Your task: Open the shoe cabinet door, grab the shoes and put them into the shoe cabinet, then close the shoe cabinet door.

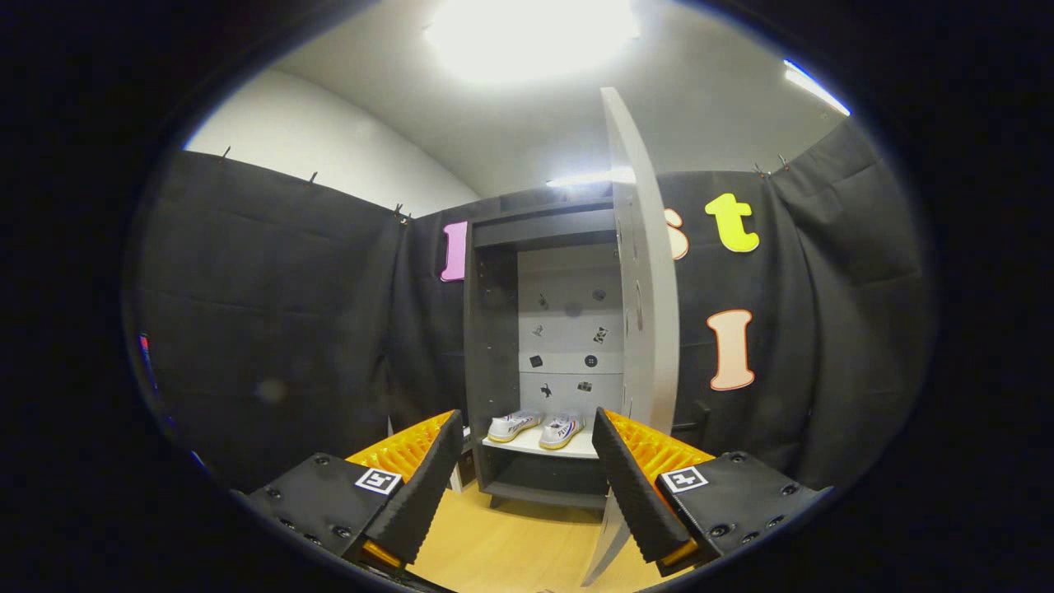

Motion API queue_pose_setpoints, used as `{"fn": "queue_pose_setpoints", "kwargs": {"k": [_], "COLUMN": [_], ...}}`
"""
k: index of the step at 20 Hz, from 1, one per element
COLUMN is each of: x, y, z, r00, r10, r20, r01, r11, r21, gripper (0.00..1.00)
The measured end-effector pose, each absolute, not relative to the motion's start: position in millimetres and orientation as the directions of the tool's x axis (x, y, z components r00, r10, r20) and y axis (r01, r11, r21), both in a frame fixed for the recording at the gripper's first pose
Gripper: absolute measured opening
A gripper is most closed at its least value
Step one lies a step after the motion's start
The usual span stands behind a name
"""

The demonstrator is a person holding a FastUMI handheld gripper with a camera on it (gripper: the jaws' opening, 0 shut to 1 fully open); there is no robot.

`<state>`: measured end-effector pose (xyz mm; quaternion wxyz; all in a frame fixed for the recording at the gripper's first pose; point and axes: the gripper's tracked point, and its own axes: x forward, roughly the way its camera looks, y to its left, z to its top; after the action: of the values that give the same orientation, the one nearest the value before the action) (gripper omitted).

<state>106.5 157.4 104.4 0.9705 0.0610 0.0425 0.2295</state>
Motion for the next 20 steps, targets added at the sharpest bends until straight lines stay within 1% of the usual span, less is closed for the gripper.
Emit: {"fn": "queue_pose_setpoints", "kwargs": {"k": [2, 6, 13, 16, 20], "x": [103, 108, 142, 157, 171], "y": [139, 94, 39, 35, 47], "z": [103, 87, 55, 39, 21], "r00": [0.876, 0.873, 0.872, 0.848, 0.793], "r10": [0.478, 0.478, 0.473, 0.509, 0.584], "r20": [-0.064, -0.099, -0.128, -0.15, -0.173], "r01": [-0.464, -0.457, -0.433, -0.459, -0.528], "r11": [0.871, 0.872, 0.866, 0.845, 0.801], "r21": [0.164, 0.177, 0.251, 0.275, 0.284], "gripper": [0.98, 0.98, 0.98, 0.98, 0.98]}}
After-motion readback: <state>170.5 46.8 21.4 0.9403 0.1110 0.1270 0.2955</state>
